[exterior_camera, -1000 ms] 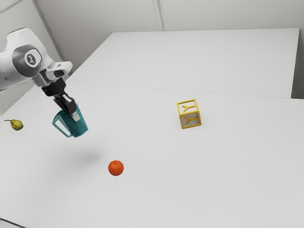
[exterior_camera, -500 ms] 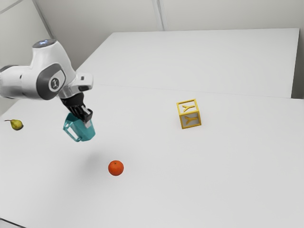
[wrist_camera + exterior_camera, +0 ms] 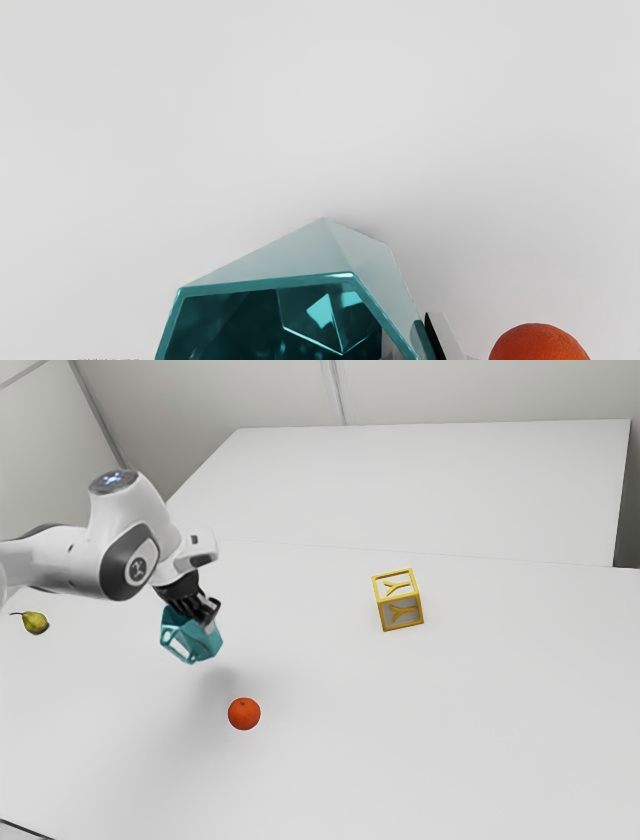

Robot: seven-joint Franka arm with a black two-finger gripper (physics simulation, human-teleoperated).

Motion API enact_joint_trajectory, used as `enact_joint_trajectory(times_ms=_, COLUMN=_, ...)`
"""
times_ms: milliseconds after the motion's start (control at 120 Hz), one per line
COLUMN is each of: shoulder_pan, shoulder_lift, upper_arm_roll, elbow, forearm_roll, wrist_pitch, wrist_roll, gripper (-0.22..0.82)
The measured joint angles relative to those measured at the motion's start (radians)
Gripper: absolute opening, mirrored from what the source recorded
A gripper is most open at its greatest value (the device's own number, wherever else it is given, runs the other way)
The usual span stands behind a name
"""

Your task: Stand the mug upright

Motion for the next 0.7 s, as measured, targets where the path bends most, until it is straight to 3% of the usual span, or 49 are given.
enact_joint_trajectory(times_ms=700, shoulder_pan=-0.025, shoulder_lift=0.095, upper_arm_roll=-0.001, elbow=-0.008, forearm_roll=0.005, wrist_pitch=0.020, wrist_roll=-0.130, gripper=-0.17)
